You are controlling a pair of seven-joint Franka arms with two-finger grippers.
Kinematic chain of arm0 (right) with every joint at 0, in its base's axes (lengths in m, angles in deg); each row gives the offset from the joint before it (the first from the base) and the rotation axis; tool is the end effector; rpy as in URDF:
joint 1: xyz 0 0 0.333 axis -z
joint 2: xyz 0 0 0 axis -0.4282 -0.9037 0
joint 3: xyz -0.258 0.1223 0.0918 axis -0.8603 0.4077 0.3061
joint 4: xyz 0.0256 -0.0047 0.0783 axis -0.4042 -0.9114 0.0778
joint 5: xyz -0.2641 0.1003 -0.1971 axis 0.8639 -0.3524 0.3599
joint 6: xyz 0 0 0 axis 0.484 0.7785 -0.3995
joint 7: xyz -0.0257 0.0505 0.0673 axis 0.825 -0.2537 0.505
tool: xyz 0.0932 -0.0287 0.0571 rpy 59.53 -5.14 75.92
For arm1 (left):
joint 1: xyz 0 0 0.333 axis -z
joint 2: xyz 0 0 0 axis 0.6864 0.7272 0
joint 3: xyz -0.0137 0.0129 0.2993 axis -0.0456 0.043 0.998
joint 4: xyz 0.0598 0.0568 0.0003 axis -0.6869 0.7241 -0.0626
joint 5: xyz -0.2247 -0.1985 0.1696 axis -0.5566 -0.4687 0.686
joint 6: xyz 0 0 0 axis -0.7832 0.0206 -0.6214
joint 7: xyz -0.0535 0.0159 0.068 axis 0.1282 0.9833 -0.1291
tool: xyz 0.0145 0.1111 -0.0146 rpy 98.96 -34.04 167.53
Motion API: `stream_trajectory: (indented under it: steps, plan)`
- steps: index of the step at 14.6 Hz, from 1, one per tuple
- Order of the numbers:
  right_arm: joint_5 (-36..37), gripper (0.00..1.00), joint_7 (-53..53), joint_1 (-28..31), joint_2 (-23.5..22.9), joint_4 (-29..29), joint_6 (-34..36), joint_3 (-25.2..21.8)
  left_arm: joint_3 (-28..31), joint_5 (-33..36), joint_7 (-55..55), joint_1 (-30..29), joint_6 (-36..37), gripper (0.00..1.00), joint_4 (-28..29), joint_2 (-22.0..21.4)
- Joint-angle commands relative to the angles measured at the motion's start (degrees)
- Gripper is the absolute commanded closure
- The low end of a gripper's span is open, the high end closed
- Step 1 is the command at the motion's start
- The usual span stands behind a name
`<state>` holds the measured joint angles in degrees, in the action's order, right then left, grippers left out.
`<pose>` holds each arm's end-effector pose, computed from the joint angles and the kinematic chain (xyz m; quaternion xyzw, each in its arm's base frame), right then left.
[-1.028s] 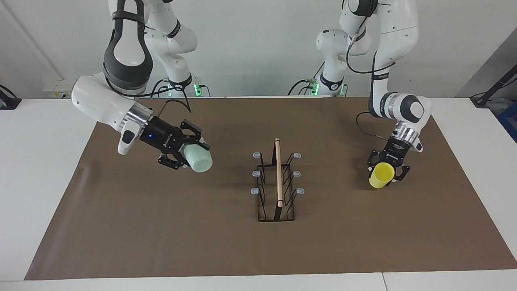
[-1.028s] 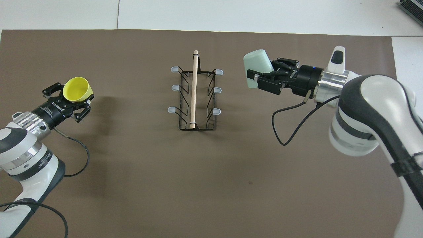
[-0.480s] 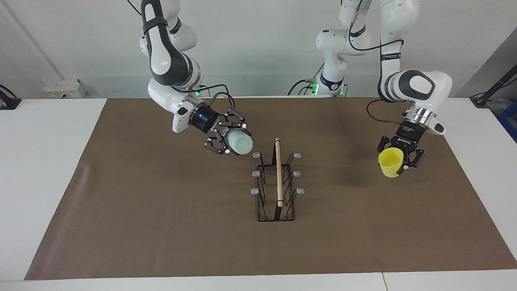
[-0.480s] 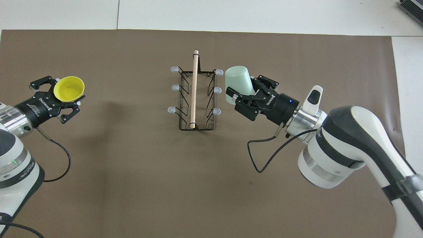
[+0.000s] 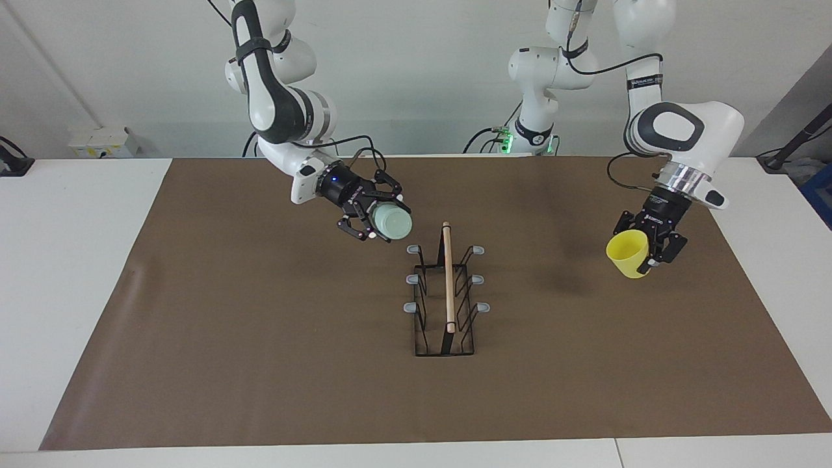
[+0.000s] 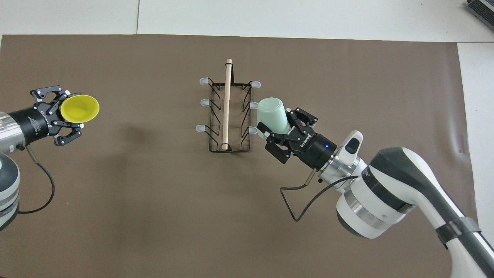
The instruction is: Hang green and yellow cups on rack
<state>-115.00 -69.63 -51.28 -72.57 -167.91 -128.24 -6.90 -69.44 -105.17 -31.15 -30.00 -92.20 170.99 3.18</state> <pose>0.4648 0.2109 0.3990 -0.7180 -0.1967 -0.5390 0.3940 0.5217 0.0406 0.4354 0.6651 0.6605 0.0249 0.3476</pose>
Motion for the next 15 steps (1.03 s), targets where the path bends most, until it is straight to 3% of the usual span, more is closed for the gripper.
stream_trajectory:
  steps: [1,5,11,15]
  plan:
    - [-5.1,1.00,-5.8,-1.0,-1.1,-1.0,1.4,-0.2,-0.9,11.4,-7.0,0.5,2.6,0.62,-3.7,-0.7]
    - [-8.5,1.00,-8.9,-2.1,-2.8,-0.9,3.3,-0.2,-3.3,33.0,-17.6,0.2,12.1,0.62,-12.6,0.1]
    - [-11.0,1.00,-11.2,-2.8,-3.9,-0.5,3.7,-0.2,-12.3,56.8,-31.4,-0.3,14.9,0.65,-14.1,0.0]
    - [-12.8,1.00,-13.3,-2.7,-4.7,-0.5,6.1,-0.2,-19.3,72.8,-38.6,-0.3,21.0,0.65,-15.3,1.3]
